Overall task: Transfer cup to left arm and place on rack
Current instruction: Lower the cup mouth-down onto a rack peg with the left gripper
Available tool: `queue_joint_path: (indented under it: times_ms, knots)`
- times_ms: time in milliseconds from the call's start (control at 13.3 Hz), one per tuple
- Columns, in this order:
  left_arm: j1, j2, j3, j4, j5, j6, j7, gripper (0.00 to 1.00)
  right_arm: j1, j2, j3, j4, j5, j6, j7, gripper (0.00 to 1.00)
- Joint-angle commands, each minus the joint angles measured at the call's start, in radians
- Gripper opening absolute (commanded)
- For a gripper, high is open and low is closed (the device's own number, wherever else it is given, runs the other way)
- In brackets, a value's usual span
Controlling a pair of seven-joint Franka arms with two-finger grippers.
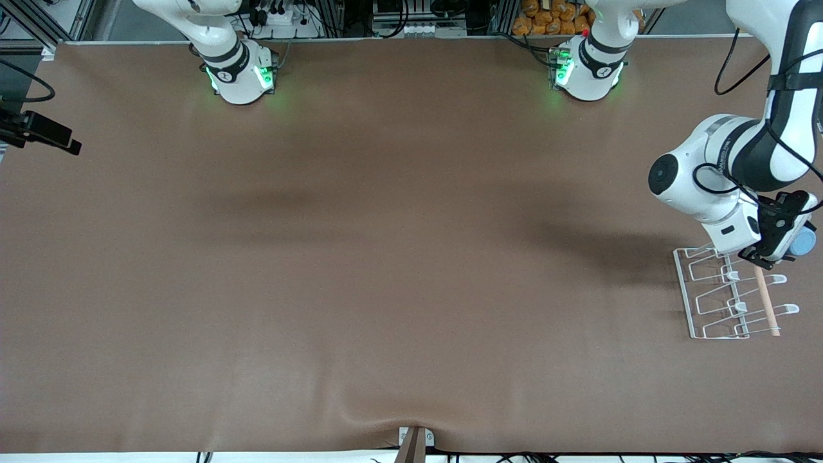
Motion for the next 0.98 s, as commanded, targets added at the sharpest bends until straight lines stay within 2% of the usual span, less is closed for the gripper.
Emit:
queue_joint_path:
  times_ms: [0,901]
  knots:
    - [-0.033,0.012,-0.015,-0.002,0.031,-0.032,-0.051,0.00,0.001,-0.025,0.004,-0.015,0.004,0.010,0.002,1.00]
    - [-0.044,0.100,-0.013,0.009,0.095,-0.065,-0.162,0.00,0.000,-0.014,0.001,0.024,-0.006,-0.027,0.005,1.00]
